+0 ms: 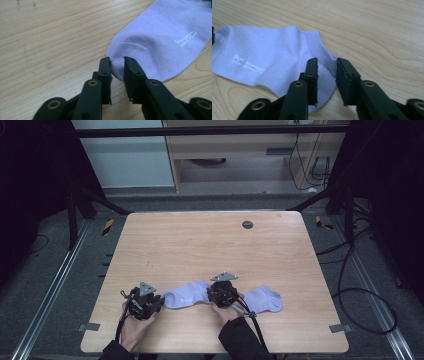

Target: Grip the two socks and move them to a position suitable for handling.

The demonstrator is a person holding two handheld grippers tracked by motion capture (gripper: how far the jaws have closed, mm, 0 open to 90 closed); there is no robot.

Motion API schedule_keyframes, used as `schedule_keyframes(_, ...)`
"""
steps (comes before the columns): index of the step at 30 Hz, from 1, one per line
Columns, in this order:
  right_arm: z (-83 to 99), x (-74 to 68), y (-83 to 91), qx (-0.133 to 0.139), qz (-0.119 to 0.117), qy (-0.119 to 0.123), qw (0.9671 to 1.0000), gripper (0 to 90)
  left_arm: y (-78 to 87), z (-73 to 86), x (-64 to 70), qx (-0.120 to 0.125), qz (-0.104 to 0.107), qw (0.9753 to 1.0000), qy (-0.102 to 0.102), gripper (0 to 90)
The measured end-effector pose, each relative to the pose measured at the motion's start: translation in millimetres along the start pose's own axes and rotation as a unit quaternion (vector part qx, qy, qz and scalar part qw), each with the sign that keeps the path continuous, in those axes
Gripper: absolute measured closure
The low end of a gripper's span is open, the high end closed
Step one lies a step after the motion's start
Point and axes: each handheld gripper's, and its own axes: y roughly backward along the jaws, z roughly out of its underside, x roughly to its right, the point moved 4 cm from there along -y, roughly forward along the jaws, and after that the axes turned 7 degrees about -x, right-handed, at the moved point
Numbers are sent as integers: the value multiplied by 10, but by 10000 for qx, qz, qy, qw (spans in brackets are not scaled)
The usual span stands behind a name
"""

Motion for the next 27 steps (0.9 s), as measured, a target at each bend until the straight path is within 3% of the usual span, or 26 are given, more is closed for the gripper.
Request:
schedule_keyframes(3,13,2,-4,-28,59,57,10000,847,-13,-22,18,-24,-9,10000,-14,862)
schedule_keyframes(5,19,-10,1,-63,-20,26,10000,900,-17,-37,23,-49,-41,10000,-24,890)
schedule_keyframes(9,32,-24,12,-43,-100,-4,9999,900,2,-41,8,-38,-100,9999,-57,897)
schedule_keyframes(16,3,-59,65,181,-217,-29,9996,900,113,-50,-133,115,-242,9996,125,898)
schedule_keyframes(20,-14,-26,48,263,-108,-84,9996,870,97,-37,-180,105,-270,9995,136,896)
schedule_keyframes(23,-11,-25,47,274,-96,-76,9996,834,75,-36,-186,129,-329,9993,134,867)
schedule_keyframes(27,-21,-13,102,406,-139,-166,9989,767,110,-54,-210,336,-391,9984,211,699)
